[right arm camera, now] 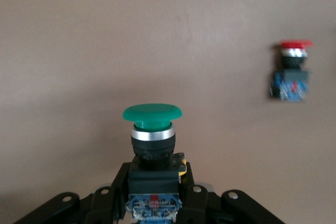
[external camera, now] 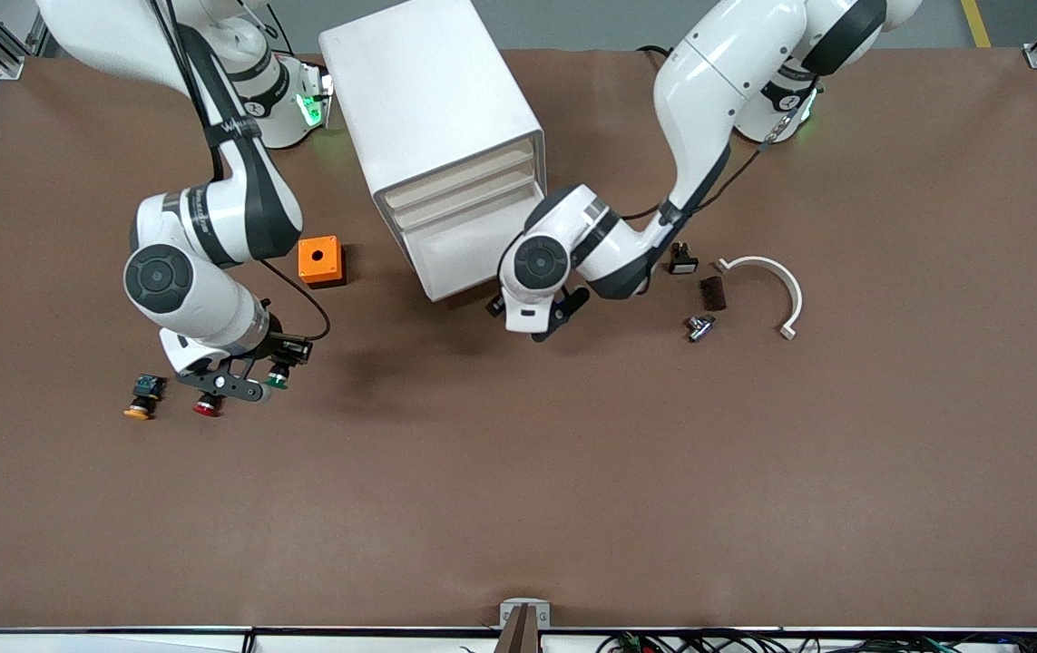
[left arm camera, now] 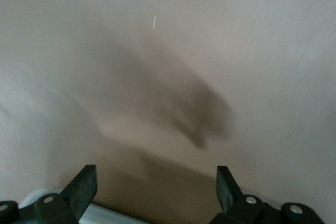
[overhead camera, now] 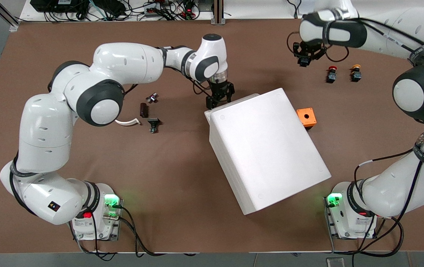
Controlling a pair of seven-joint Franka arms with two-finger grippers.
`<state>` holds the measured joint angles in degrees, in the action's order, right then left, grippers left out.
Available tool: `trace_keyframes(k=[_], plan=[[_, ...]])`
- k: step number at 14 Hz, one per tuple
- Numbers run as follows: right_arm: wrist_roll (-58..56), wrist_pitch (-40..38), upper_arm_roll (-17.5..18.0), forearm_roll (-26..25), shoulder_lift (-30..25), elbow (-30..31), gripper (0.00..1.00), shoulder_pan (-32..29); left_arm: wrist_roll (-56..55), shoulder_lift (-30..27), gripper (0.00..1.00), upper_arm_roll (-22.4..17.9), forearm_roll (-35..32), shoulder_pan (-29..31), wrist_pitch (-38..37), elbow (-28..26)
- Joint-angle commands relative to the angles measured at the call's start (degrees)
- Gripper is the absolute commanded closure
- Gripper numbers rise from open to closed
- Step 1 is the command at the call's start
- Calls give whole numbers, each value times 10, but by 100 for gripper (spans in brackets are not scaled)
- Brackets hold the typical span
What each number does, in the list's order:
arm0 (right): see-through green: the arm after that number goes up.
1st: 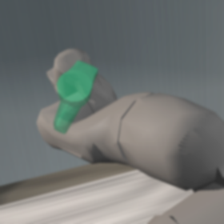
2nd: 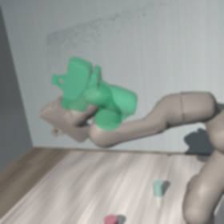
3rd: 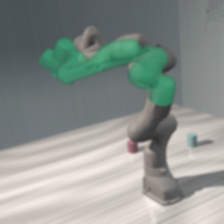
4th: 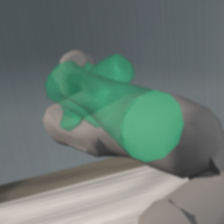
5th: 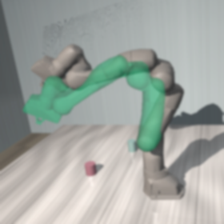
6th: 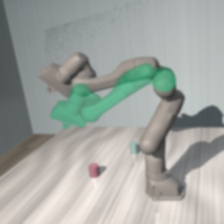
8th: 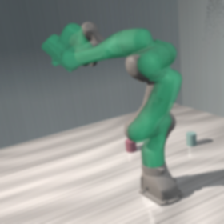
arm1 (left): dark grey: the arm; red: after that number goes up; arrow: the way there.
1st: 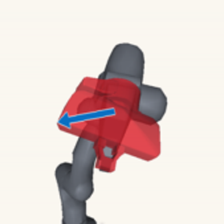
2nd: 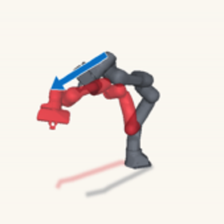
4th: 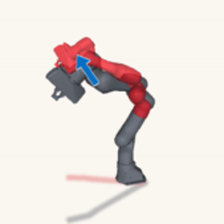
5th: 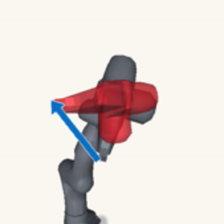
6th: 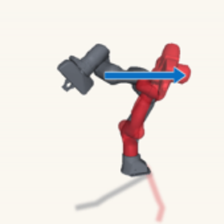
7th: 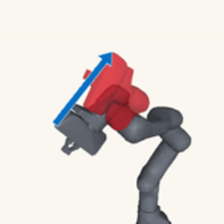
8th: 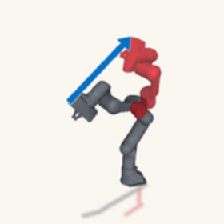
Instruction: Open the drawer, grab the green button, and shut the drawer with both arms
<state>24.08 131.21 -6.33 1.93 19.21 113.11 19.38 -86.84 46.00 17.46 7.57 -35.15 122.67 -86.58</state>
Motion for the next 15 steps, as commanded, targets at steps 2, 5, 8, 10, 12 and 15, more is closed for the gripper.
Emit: trace_keyframes(k=[2, 5, 8, 10, 12, 15], plan=[[-70, 105, 12, -10, 13, 65, 100, -39, -57, -16, 0, 6, 12, -39, 6, -23], [-109, 135, 12, -10, 45, 64, 100, -61, -99, -15, 0, 7, 13, -73, 6, -30], [-112, 143, 12, -9, 62, 66, 100, -68, -117, -17, 0, 8, 13, -85, 6, -32], [-111, 139, 13, -8, 66, 67, 100, -68, -119, -20, 0, 7, 12, -84, -1, -31], [-111, 138, 13, -5, 67, 69, 100, -67, -116, -28, 0, -1, 5, -73, -2, -28], [-111, 143, 14, -3, 68, 82, 100, -66, -109, -51, 0, -11, -24, -18, -2, -18]])
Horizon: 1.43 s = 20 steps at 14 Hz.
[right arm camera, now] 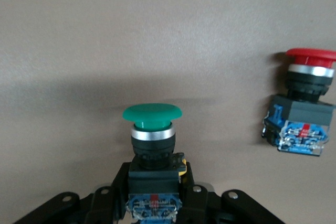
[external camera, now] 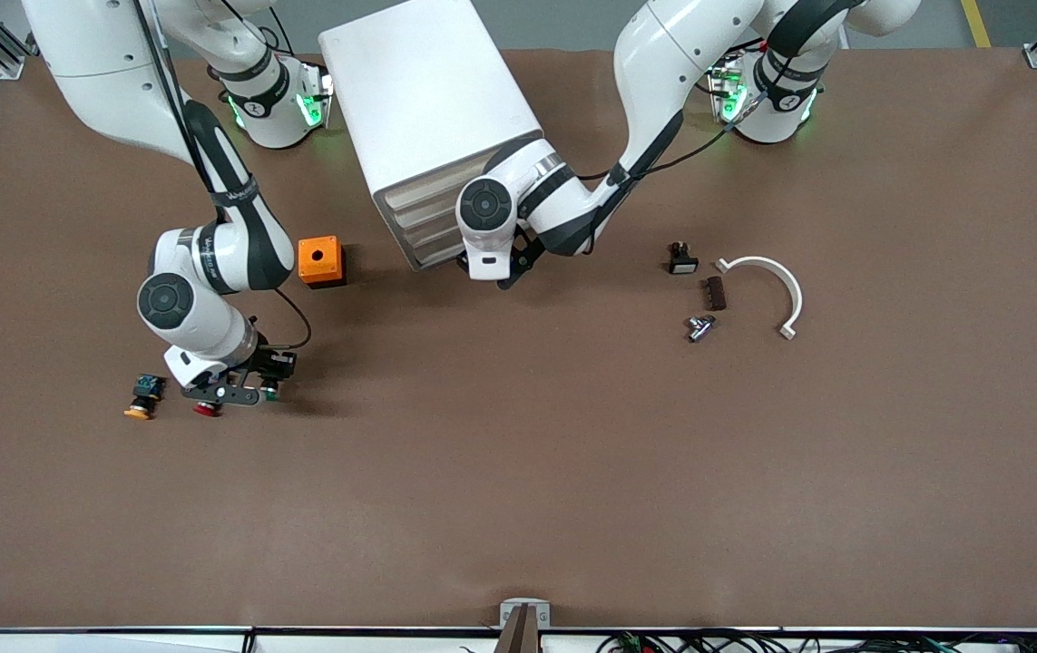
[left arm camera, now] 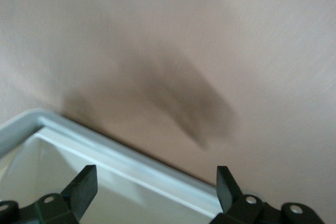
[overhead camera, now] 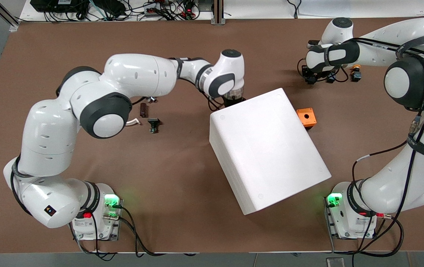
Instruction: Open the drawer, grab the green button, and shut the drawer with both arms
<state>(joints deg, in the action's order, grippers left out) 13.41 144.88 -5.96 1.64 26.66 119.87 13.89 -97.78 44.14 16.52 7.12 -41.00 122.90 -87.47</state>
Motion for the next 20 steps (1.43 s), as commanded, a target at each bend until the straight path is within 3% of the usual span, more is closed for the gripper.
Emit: trace_keyframes(k=[1, 2, 8, 14, 20], plan=[[-6, 3, 10, 0, -6, 14, 82, -13, 2, -42, 0, -2, -32, 60, -6, -8], [-10, 3, 9, 0, -7, 14, 1, -14, 7, -55, 0, -2, -46, 80, -6, -8], [-13, -19, 9, 0, -34, 3, 0, -17, 102, -149, 0, -3, -99, 194, -85, 5], [-75, -191, 10, 1, -106, -65, 0, -74, 353, -246, 0, -3, -115, 320, -189, 2], [-67, -348, 8, 2, -214, -103, 0, -106, 556, -345, 0, 1, -122, 424, -301, -1]])
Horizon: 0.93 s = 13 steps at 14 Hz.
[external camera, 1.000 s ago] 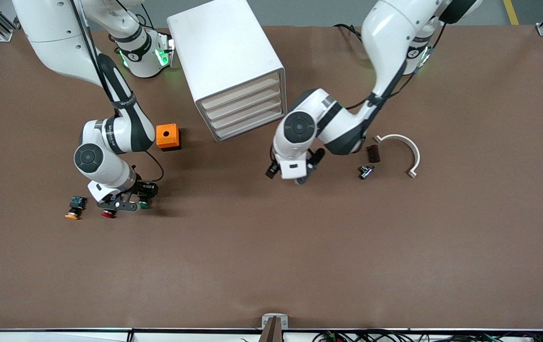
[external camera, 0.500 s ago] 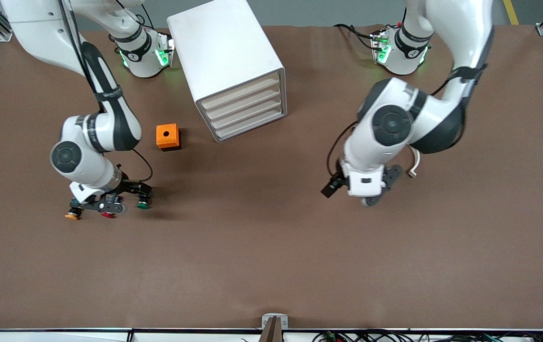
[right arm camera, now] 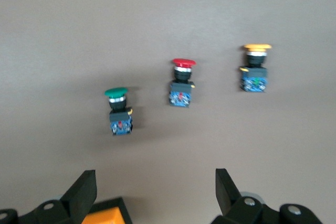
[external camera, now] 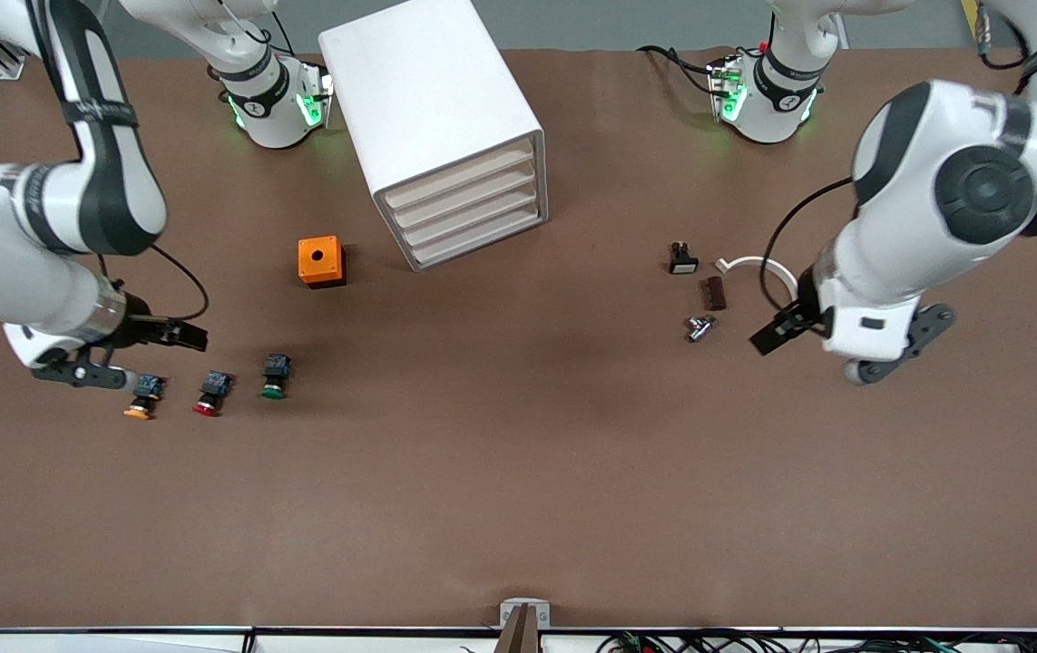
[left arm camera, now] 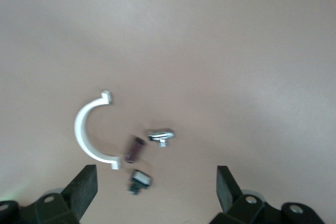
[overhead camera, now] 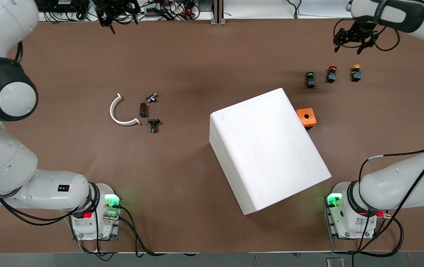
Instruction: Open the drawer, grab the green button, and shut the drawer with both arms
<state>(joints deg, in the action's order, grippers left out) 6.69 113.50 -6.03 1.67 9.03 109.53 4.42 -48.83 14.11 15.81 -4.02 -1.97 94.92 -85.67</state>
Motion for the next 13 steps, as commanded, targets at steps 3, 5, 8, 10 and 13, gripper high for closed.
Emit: trace_keyframes(k=[3, 5, 8, 10, 13], plan=[[-1, -137, 8, 1, -53, -67, 0, -13, 178, -90, 0, 5, -9, 67, -53, -25], [-3, -208, 8, -3, -50, -135, 0, -13, 247, -120, 0, -7, -6, 79, -70, -35], [-11, -263, 8, -6, -50, -185, 0, -13, 328, -162, 0, -56, -1, 72, -84, -61], [-12, -274, 8, -6, -50, -200, 0, -13, 373, -177, 0, -68, -1, 71, -100, -64], [-55, -275, 8, -7, -50, -206, 0, -29, 385, -192, 0, -75, -1, 49, -112, -74]])
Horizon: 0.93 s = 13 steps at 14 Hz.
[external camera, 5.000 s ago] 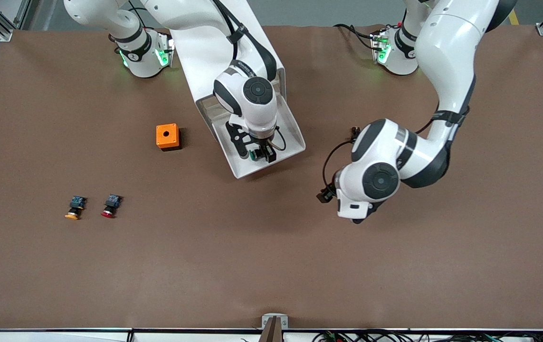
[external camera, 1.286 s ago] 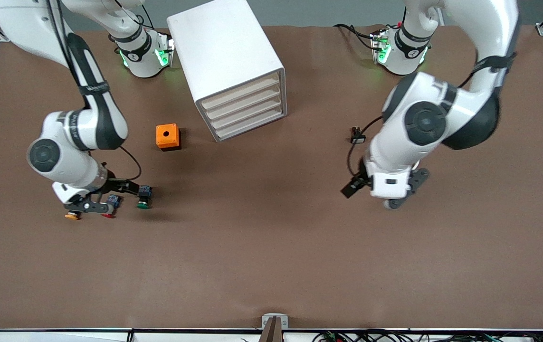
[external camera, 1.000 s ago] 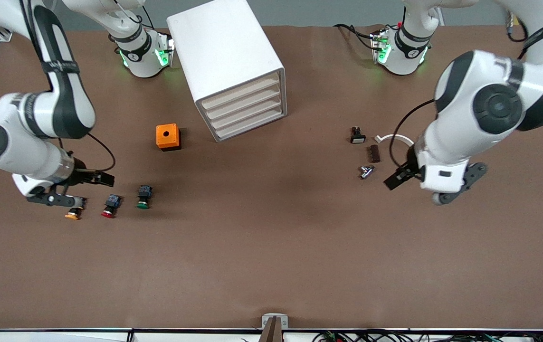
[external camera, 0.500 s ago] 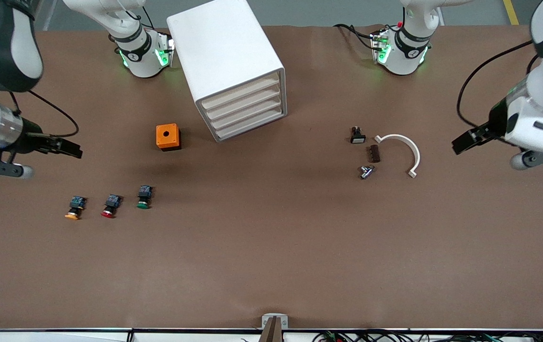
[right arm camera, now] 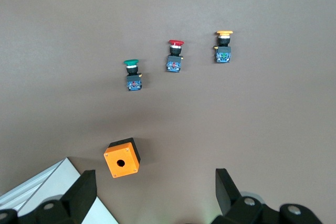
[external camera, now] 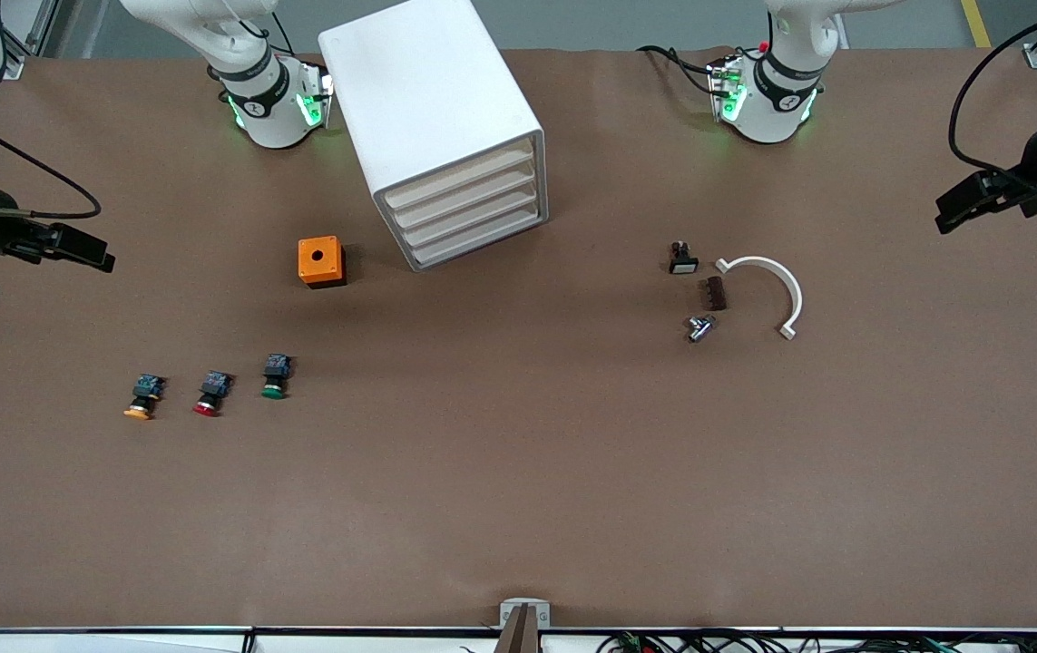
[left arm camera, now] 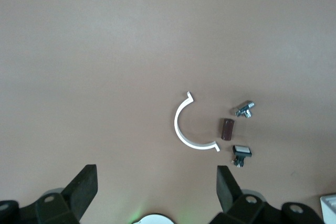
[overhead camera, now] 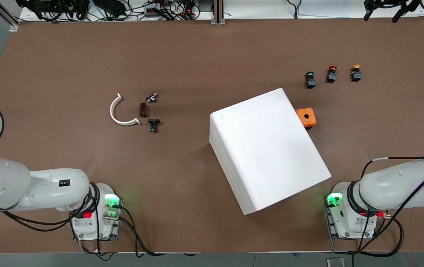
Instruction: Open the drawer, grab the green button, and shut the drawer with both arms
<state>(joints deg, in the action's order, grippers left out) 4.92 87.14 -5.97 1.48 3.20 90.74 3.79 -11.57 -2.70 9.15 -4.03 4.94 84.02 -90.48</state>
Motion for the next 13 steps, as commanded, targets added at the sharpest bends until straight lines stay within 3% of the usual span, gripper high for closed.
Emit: trace_keyframes(k=[1, 6, 13], plan=[[-50, -12, 7, -5, 8, -21, 0, -30, 21, -31, 0, -8, -1, -24, -3, -32], [-48, -32, 8, -7, 9, -52, 0, -45, 33, -70, 0, -8, 31, -19, 31, -86], [-43, -48, 13, 5, -3, -47, 0, -49, 54, -67, 0, -9, 31, -19, 24, -65]])
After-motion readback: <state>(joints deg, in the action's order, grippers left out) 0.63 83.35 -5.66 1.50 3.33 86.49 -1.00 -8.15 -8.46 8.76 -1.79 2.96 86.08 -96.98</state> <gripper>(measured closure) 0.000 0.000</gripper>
